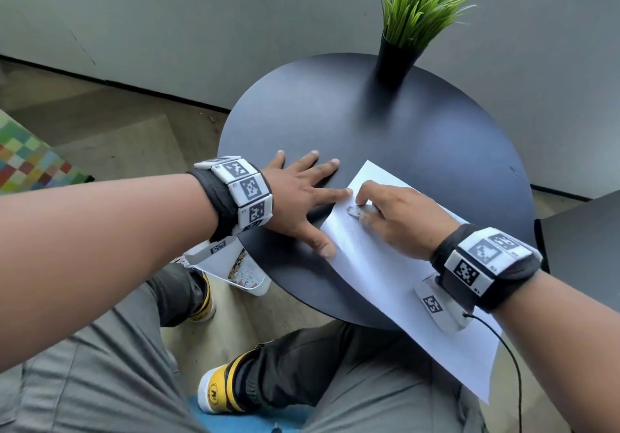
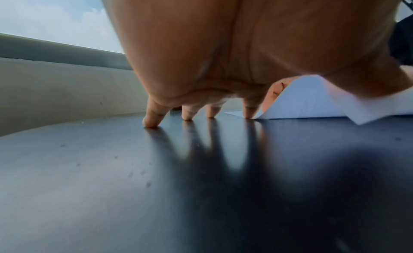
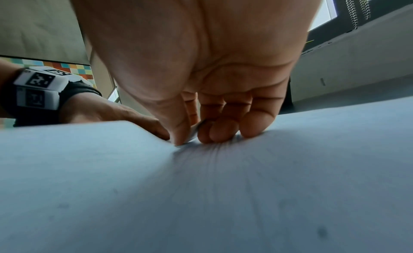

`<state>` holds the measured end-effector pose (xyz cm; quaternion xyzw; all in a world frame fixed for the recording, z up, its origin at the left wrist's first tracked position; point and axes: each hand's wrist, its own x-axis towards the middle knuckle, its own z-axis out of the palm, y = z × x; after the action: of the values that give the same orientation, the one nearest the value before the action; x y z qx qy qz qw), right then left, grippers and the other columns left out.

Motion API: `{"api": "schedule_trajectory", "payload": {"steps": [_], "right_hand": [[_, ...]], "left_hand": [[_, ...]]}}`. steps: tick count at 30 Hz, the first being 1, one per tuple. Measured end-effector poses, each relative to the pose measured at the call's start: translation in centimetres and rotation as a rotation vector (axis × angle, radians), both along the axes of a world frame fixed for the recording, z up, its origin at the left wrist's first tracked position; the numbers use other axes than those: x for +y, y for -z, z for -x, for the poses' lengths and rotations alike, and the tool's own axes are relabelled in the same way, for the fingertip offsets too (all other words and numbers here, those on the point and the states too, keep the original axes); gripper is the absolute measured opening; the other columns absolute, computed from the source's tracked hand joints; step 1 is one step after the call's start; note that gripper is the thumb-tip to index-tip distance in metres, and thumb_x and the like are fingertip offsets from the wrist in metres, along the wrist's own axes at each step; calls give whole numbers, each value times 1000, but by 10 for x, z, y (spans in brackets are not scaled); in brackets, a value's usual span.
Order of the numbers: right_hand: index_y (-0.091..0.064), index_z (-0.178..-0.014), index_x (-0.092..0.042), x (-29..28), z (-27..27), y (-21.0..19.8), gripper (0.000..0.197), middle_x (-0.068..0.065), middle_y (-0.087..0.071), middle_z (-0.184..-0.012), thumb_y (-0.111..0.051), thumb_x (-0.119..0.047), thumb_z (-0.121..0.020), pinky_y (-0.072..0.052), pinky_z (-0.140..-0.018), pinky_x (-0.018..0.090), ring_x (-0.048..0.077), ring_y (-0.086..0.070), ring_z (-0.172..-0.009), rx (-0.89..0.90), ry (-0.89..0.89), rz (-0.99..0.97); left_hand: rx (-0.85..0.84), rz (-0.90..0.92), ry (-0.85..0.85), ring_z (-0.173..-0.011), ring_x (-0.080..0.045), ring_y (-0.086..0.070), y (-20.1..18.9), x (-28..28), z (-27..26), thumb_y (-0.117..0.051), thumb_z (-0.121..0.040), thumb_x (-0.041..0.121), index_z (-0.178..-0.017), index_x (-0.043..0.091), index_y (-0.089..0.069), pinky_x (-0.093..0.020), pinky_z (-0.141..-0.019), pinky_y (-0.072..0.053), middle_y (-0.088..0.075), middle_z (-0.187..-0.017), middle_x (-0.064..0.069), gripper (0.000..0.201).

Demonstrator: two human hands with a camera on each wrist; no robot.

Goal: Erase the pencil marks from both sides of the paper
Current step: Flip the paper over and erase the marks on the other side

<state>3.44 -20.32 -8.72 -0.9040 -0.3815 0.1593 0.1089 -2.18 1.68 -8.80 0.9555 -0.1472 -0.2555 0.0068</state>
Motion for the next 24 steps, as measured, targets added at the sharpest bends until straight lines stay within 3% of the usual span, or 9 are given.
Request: {"api": "schedule_trajectory", "payload": {"steps": [4,9,14,18,22,24], "right_hand": [[-48,-104,-28,2,-2,-2,18,-9,-54,-87,-48,-45,-98,-48,-75,38,24,-54,-87,11,13,33],[-47,-103,-28,5,-5,-4,19,-8,-54,-86,-47,-46,-98,-47,-76,38,23,-52,-86,47,41,56],[-47,-102,-27,6,-9,-6,18,-5,-57,-87,-48,-45,-98,-47,-76,38,24,-53,-86,65,49,72],[-44,-103,-23,14,1,-12,19,5,-63,-97,-43,-41,-99,-49,-77,41,31,-55,-89,-10,43,125],[-40,-98,-25,32,51,-8,13,4,-64,-98,-47,-35,-96,-50,-72,44,32,-60,-88,60,-261,116],[-42,-97,-25,32,49,-10,11,3,-63,-97,-48,-33,-95,-50,-71,43,32,-59,-87,46,-301,130]], "left_hand": [[48,48,-4,-149,-24,21,-2,3,0,-16,-51,104,-149,58,1,-67,-114,2,20,-163,9,109],[64,115,-34,-149,-17,22,-7,12,2,-36,-79,87,-152,53,-10,-61,-117,7,17,-164,10,85],[-56,9,32,-150,-26,19,8,6,10,-43,-57,99,-150,52,7,-66,-116,-3,20,-163,6,116],[-77,-9,18,-150,-28,16,10,4,7,-46,-50,101,-149,52,12,-71,-112,-8,20,-163,4,125],[-68,-33,-7,-150,-29,19,13,-1,9,-47,-44,102,-148,52,15,-76,-107,-9,24,-162,3,132],[-60,-40,-17,-150,-28,20,12,-1,11,-48,-41,102,-147,53,17,-77,-106,-9,26,-162,3,134]]}}
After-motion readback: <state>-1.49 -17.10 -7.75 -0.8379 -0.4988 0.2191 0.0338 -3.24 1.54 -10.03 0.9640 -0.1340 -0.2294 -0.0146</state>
